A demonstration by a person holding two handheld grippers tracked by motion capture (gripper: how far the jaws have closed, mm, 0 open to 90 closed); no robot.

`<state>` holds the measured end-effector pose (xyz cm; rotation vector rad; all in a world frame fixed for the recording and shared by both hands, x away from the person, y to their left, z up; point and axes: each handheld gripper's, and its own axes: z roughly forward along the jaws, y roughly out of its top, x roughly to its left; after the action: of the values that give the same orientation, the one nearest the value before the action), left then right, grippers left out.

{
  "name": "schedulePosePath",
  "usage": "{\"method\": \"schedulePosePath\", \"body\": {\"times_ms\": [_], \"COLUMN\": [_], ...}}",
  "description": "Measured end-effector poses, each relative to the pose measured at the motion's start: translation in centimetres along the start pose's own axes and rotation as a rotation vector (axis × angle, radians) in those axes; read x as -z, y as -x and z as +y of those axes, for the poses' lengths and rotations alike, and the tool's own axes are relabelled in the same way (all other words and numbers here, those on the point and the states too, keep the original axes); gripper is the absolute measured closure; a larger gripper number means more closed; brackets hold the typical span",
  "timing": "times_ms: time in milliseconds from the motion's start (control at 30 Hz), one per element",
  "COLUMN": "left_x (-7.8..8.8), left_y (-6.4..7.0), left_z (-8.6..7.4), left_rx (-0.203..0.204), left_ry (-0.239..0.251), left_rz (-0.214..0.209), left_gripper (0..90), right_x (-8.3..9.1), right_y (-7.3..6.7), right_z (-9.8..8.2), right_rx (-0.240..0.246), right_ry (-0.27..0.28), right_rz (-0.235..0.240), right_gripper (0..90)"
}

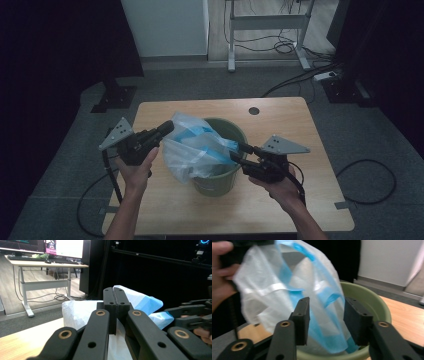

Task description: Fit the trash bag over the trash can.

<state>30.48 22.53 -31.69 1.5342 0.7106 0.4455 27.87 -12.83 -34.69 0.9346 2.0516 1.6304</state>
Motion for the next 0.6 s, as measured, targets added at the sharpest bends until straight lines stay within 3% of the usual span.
{"method": "schedulePosePath", "body": {"times_ms": [67, 167, 233, 300, 467, 600], "left_x": [0.0, -0.1, -0.2, -0.1, 0.4, 0.7], "left_y": [-0.1, -0.1, -0.1, -0.1, -0.7, -1.7], "left_z": [0.0, 0.0, 0.0, 0.0, -0.1, -0.3], "left_rx": [0.004, 0.006, 0.005, 0.003, 0.019, 0.05], "left_ry": [0.001, 0.002, 0.003, 0.007, 0.04, 0.056], "left_rz": [-0.002, -0.009, -0.01, -0.002, 0.041, 0.08], "left_gripper": [89.9, 89.9, 89.9, 89.9, 89.9, 89.9], "right_x": [-0.5, -1.1, -1.5, -1.6, -0.7, 1.0], "right_y": [0.0, 0.3, 0.2, 0.1, 0.2, 1.0], "right_z": [0.0, 0.0, 0.1, 0.2, 0.2, 0.4], "right_rx": [-0.001, -0.014, 0.006, 0.024, 0.056, 0.068], "right_ry": [0.0, -0.006, -0.007, 0.0, 0.05, 0.086], "right_rz": [-0.039, -0.05, -0.066, -0.085, -0.106, -0.133], "right_gripper": [53.0, 56.6, 75.2, 88.3, 89.3, 89.3]}}
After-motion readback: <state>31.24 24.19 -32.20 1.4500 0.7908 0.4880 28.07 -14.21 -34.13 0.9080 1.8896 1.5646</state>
